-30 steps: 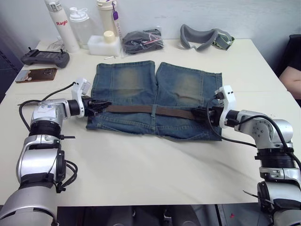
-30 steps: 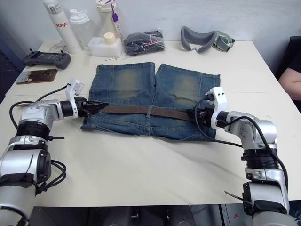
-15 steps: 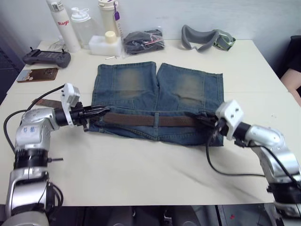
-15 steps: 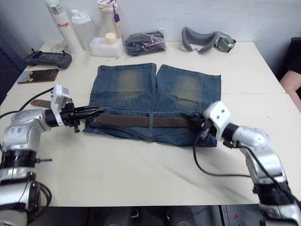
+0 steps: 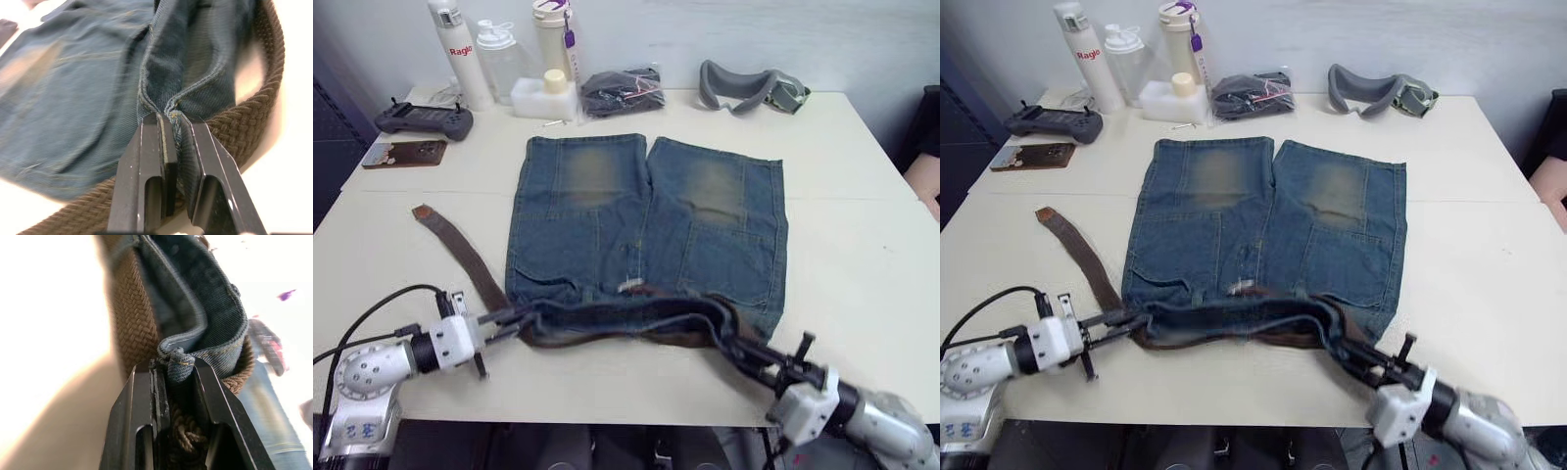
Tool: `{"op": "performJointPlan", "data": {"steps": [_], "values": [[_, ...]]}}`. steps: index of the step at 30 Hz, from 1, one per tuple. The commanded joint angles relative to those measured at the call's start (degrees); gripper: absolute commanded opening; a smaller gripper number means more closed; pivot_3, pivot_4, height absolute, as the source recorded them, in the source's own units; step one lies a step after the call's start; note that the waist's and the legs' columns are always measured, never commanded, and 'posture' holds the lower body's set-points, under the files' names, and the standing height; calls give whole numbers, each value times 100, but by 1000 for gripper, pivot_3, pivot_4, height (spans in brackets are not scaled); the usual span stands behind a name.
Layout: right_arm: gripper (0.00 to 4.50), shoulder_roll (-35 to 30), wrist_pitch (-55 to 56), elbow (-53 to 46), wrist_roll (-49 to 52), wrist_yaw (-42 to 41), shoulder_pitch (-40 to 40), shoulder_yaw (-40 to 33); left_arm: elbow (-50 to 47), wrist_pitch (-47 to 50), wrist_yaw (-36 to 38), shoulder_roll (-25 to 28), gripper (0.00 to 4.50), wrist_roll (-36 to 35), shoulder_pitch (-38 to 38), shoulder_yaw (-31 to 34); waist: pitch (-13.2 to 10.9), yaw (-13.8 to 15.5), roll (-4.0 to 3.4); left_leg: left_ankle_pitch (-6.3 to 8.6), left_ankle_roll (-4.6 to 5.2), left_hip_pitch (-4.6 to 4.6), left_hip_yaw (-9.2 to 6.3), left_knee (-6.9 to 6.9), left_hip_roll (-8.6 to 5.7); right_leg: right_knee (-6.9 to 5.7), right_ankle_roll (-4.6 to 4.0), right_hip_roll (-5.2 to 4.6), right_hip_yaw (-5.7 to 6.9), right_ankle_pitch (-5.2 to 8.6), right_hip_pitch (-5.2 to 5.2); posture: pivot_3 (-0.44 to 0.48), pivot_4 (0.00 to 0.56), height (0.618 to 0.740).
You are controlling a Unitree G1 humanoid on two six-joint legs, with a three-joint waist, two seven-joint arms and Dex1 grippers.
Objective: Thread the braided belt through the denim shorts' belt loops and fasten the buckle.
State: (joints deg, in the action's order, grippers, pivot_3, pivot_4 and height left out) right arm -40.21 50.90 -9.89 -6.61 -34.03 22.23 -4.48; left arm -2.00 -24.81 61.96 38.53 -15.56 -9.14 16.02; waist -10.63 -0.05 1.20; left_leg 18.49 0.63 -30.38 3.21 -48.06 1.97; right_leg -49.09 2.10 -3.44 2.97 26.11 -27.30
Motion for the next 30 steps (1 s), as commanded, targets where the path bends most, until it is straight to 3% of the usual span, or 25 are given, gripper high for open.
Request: {"op": "performJointPlan", "data": {"steps": [1,2,4,6,11,14,15,19,22,26,30], "values": [[249,-233,272,-30,151,-40,108,13,-50,451,502,337,0,-355,-309,-217,11,-4,-5,3,-2,1,0,-2,1,-3,-3,1,0,2,0,0,150,656],[249,-284,321,-23,167,-39,121,-7,-38,641,557,416,0,-470,-313,-235,16,-4,-6,7,-4,1,1,-2,2,-4,-8,2,-1,5,0,0,150,656],[1281,-446,417,20,256,-68,122,-19,-37,1283,732,631,0,-857,-321,-255,17,-7,-8,15,-9,2,2,-6,6,-15,-10,5,-2,16,-3,0,150,656],[2044,-667,500,78,474,-160,134,22,-102,2110,905,846,989,-1349,-372,-255,17,-16,-8,17,-13,0,3,-14,5,-31,-7,5,-4,25,-8,0,150,656],[4437,-1095,636,485,984,-263,10,-130,-205,4077,1544,1570,3073,-2472,-572,-83,17,-18,-8,26,-20,-2,2,-41,15,-47,-12,13,-5,35,-9,0,150,656],[4500,-1291,527,843,1326,-318,-319,-300,22,5701,1859,2125,4403,-3548,-345,292,17,-14,-12,78,-31,-13,1,-117,59,-77,-36,45,-5,54,-9,0,150,656],[4500,-1381,456,1005,1491,-365,-470,-389,218,6507,2071,2430,4489,-4090,-198,490,17,-13,-12,89,-35,-17,0,-135,76,-81,-45,61,-6,59,-10,0,150,656],[4500,-1595,368,1428,1872,-557,-935,-544,944,7812,2391,2861,4489,-4780,470,842,15,7,-16,136,-59,-88,-16,-255,116,-163,-69,101,2,101,-64,0,150,656],[4500,-1588,-22,1412,2124,-594,-1451,-560,1278,8298,2136,2809,4489,-4991,1245,986,14,2,-17,204,-48,-94,-13,-342,117,-250,-51,94,-11,154,-75,0,150,656],[4500,-1448,-892,772,2447,-561,-2186,-456,1312,8219,1470,2261,4489,-4840,2332,922,18,-5,-23,216,-45,-132,-7,-381,121,-294,-50,94,-23,163,-118,0,150,656],[4500,-1303,-1945,457,2501,-358,-3022,-507,980,8093,981,1770,4489,-4726,2715,896,20,-10,-28,212,-52,-154,-7,-389,126,-302,-45,95,-22,163,-135,0,150,656]]}}
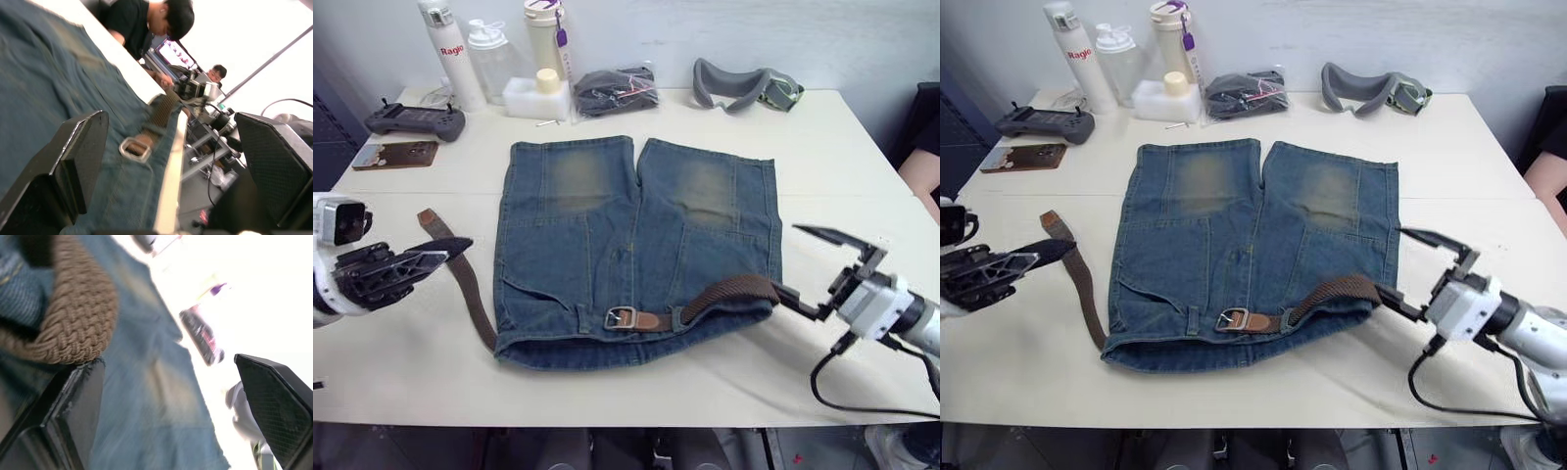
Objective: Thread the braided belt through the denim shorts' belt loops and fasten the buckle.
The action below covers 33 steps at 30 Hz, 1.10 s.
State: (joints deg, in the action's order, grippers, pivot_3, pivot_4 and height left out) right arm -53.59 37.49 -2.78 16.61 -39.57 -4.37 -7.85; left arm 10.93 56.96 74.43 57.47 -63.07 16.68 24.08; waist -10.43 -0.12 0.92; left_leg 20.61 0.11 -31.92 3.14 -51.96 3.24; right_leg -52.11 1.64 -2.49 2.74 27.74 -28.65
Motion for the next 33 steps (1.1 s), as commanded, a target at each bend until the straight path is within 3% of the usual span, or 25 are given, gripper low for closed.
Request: {"op": "performJointPlan", "data": {"steps": [1,7,10,12,14,17,20,21,24,27,28,32,33], "values": [[4500,60,-863,-140,13,290,-553,-202,-397,-94,-351,-226,4489,31,169,98,0,-8,0,0,0,-6,0,-3,0,-2,0,0,0,0,-5,0,150,656],[4500,-56,-1220,972,-657,400,-842,-501,-782,-160,-402,-471,4489,119,125,47,0,49,0,-5,-8,-11,0,-5,0,1,-1,-5,4,0,-6,0,150,656],[4500,-183,-1075,1354,-657,145,-750,-657,-770,-184,-375,-484,4489,183,134,31,4,36,-13,-4,-6,-13,5,-10,0,1,-1,-6,2,0,-7,0,150,656],[4500,-125,-1583,1280,-358,-36,-795,-673,-823,-430,-409,-540,4489,438,95,-83,11,2,-25,-4,-5,-13,7,-10,0,-1,-1,-6,1,0,-8,0,150,656],[4500,-49,-2528,815,121,-294,-780,-546,-993,-713,-345,-586,4489,716,-20,-251,20,-14,-40,-4,-5,-14,7,-8,1,-1,-1,-5,1,0,-9,0,150,656],[4500,-28,-5232,-921,2086,-406,-676,-150,-1784,-1499,-240,-537,4489,1614,-494,-987,28,-66,-56,-4,-5,-16,13,1,6,-3,-1,-1,-9,0,-15,0,150,656],[3678,-269,-6389,-2018,2789,-659,-473,76,-2176,-2105,-187,-457,4500,2274,-850,-1455,28,-50,-56,0,1,-17,8,8,9,0,-1,4,-4,0,-17,0,150,656],[3193,-357,-6564,-2234,2765,-757,-386,166,-2202,-2301,-159,-433,4500,2469,-942,-1568,28,-26,-57,7,14,-16,6,11,9,3,-1,4,-3,0,-16,0,150,656],[1715,-628,-6813,-2587,2407,-1113,-75,560,-2192,-2832,-17,-307,3697,3014,-1160,-1859,28,36,-57,13,25,-13,6,10,9,17,0,2,1,-1,-8,0,150,656],[234,-673,-7160,-2776,2729,-1521,430,619,-2209,-2984,119,-231,2365,3096,-1364,-1855,28,113,-56,19,36,-12,6,9,6,32,0,-4,3,-2,-1,0,150,656],[0,-705,-7183,-2827,2678,-1642,628,659,-2205,-3061,175,-183,1878,3141,-1464,-1838,28,123,-56,21,39,-12,8,8,6,34,0,-5,2,-2,1,0,150,656],[0,-779,-6312,-2667,1315,-1744,1211,1184,-2140,-3991,-113,-243,38,3922,-2134,-1976,56,115,-69,23,43,-7,10,13,7,47,1,-5,1,-3,8,0,150,656],[0,-740,-6201,-2676,1184,-1732,1263,1218,-2116,-4117,-299,-367,38,4014,-2254,-1976,74,112,-72,24,44,3,10,19,7,53,1,-5,1,-3,14,0,150,656]]}}
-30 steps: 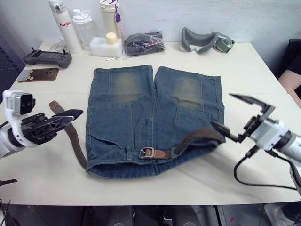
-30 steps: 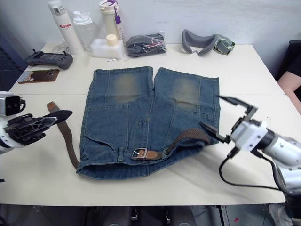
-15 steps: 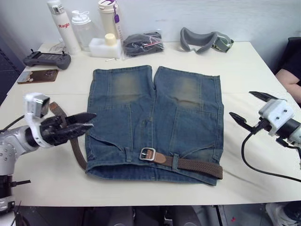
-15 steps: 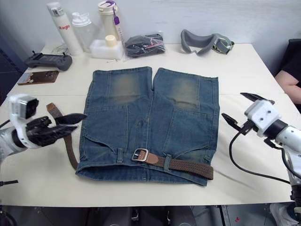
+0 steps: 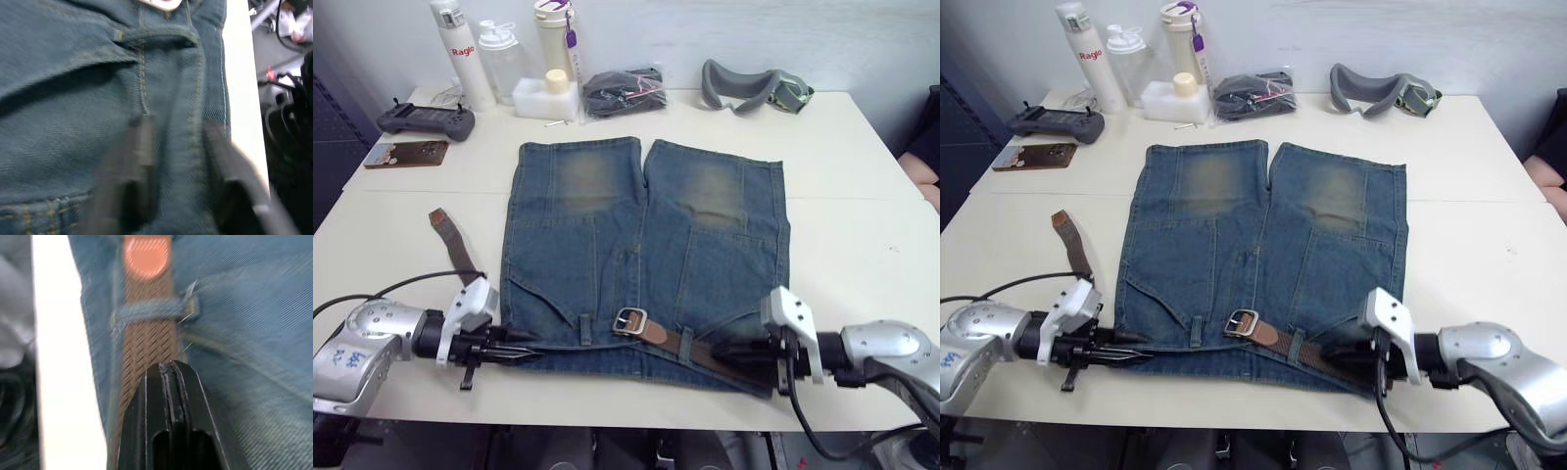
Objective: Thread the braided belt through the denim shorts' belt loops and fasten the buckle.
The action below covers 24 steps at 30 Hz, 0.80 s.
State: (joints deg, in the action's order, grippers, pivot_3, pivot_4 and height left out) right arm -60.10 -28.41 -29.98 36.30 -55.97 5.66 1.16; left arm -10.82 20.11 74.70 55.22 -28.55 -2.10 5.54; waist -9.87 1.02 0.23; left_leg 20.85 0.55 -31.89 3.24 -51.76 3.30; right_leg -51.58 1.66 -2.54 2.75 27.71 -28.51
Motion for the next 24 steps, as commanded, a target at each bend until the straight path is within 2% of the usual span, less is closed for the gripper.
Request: {"op": "performJointPlan", "data": {"steps": [1,3,6,7,8,11,13,15,16,17,19,21,23,24], "values": [[0,-18,391,33,-841,1,277,302,104,-617,-491,-269,38,673,-479,-125,25,-2,-9,0,0,21,3,17,0,13,0,0,-2,0,17,0,150,656],[0,88,418,57,-1029,175,241,312,247,-1065,-733,-412,38,996,-592,-176,58,-4,-36,4,-3,90,9,57,-1,58,-2,0,-3,1,84,0,150,656],[0,138,514,178,-1353,224,110,384,513,-1788,-1117,-651,38,1433,-680,-216,91,24,-46,14,-18,153,8,77,-1,80,-18,1,-3,10,108,0,150,656],[0,170,512,224,-1388,228,54,379,537,-1932,-1181,-701,38,1486,-710,-218,106,24,-44,23,-22,163,8,80,0,82,-89,1,-4,47,114,0,150,656],[0,213,484,288,-1343,186,-80,348,434,-1886,-1154,-719,38,1380,-763,-197,122,20,-41,26,-25,164,9,80,1,82,-99,1,-4,52,115,0,150,656],[0,381,182,423,-958,63,-526,191,-63,-1284,-960,-730,38,586,-810,-27,126,27,-37,29,-20,163,11,79,3,81,-96,2,-4,51,119,0,150,656],[0,504,-307,498,-510,19,-970,62,-639,-89,-1146,-706,38,-742,-651,343,118,14,-32,31,-17,146,13,77,3,78,-91,1,-5,48,114,0,150,656],[0,580,-763,481,-104,-78,-1397,0,-1060,822,-1298,-580,849,-1759,-435,692,85,-5,-27,30,-15,116,12,65,8,49,3,2,-6,-1,103,0,150,656],[653,581,-982,441,96,-138,-1583,-41,-1174,1182,-1266,-440,1117,-2179,-339,871,79,-3,-26,28,-15,91,4,57,10,45,4,3,0,-2,82,0,150,656],[881,595,-1147,434,249,-156,-1738,-87,-1229,1465,-1248,-328,1486,-2483,-243,1010,63,-4,-21,27,-15,80,1,52,11,41,5,3,4,-2,73,0,150,656],[1754,750,-1421,561,469,-6,-2156,-209,-1131,1795,-1354,-252,2367,-2923,206,1223,34,-6,-25,26,-17,76,-3,54,11,40,5,6,7,-2,71,0,150,656],[2791,1075,-1430,921,323,252,-2647,-162,-569,1888,-1925,-580,3290,-3003,1325,1172,20,13,-29,23,-13,81,-2,53,10,42,4,6,7,-2,76,0,150,656],[3746,1295,-1383,1208,121,353,-2967,-61,-207,2034,-2298,-869,4265,-3076,2106,1116,15,22,-23,16,-12,79,-2,51,5,40,11,8,8,-8,75,0,150,656],[4251,1364,-1367,1316,52,361,-3071,-23,-114,2123,-2397,-968,4500,-3130,2334,1108,14,16,-21,17,-12,75,2,52,5,43,13,8,6,-9,72,0,150,656]]}}
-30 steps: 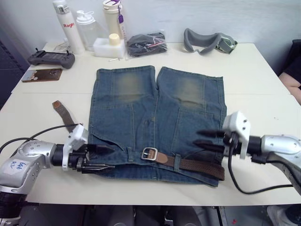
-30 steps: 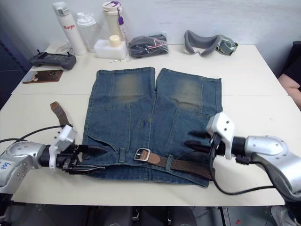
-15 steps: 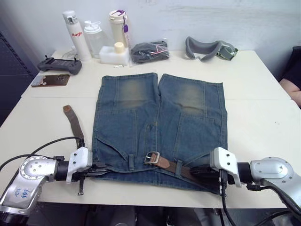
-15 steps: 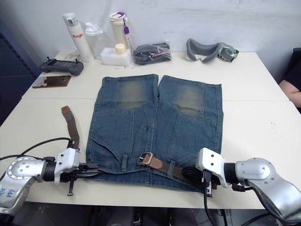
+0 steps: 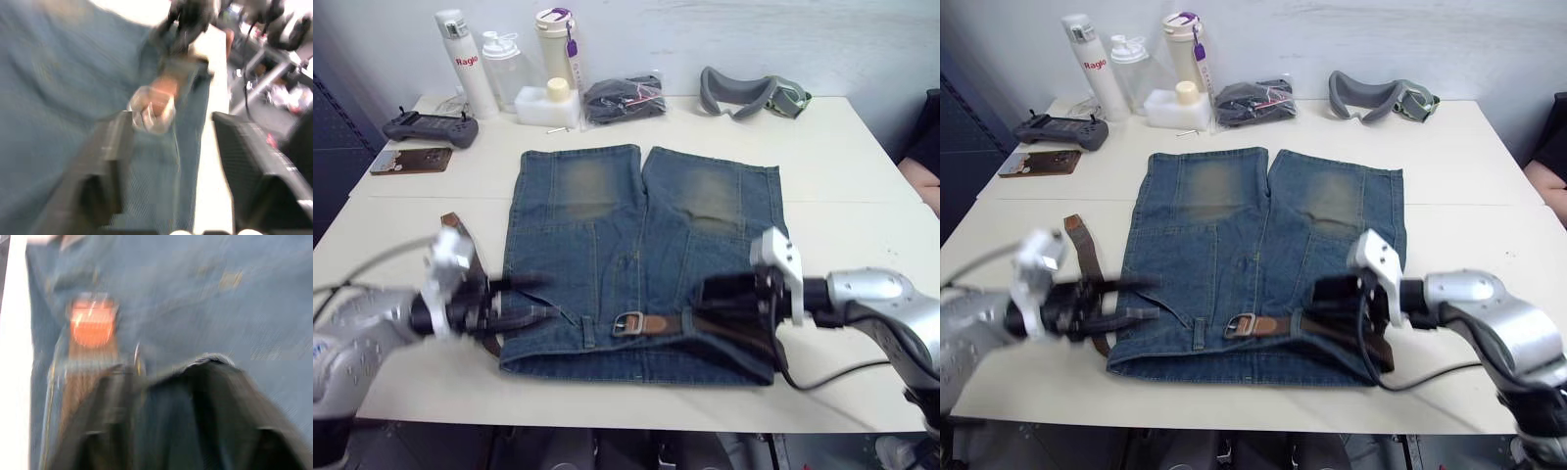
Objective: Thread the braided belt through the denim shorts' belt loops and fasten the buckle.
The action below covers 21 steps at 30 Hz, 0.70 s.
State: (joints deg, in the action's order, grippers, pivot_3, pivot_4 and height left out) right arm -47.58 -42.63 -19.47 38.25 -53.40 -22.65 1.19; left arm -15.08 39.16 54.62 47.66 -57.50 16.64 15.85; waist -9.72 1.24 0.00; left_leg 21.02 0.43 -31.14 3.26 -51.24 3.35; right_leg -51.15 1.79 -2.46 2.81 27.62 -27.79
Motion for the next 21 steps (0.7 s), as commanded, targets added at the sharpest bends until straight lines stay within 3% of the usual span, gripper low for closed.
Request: {"op": "performJointPlan", "data": {"steps": [1,4,9,12,17,21], "values": [[4456,193,65,383,-186,125,-357,-10,392,285,-492,-316,4500,-259,696,46,-3,-11,5,1,2,-3,2,2,-1,5,4,0,-2,-2,0,0,150,656],[4456,376,-192,630,-14,103,-697,-89,581,251,-688,-495,4500,258,1163,-299,-15,-37,15,4,8,-11,7,3,-2,22,11,0,-6,-4,-1,0,150,656],[4456,-107,-727,346,235,-309,-594,-172,957,-106,-983,-670,4500,1361,1322,-843,-23,-100,21,5,10,-14,12,16,-4,35,17,-1,-10,-4,-5,0,150,656],[4456,-112,-406,596,-333,-124,-639,80,1457,-316,-1441,-877,4500,2089,1536,-1107,-29,-128,28,-1,10,-9,9,15,-4,29,17,-1,-9,-4,-3,0,150,656],[4456,424,313,1608,-1435,511,-1041,546,2538,-760,-2125,-1307,4500,3369,2083,-1676,-35,-138,36,-15,11,-8,17,13,-5,17,19,-1,-15,-16,-10,0,150,656],[4456,1155,1258,3125,-2339,1266,-1742,728,3634,-1409,-2375,-1663,4500,4199,2639,-2005,-37,-137,39,-17,10,-21,28,11,-9,4,22,-5,-23,-17,-34,0,150,656]]}}
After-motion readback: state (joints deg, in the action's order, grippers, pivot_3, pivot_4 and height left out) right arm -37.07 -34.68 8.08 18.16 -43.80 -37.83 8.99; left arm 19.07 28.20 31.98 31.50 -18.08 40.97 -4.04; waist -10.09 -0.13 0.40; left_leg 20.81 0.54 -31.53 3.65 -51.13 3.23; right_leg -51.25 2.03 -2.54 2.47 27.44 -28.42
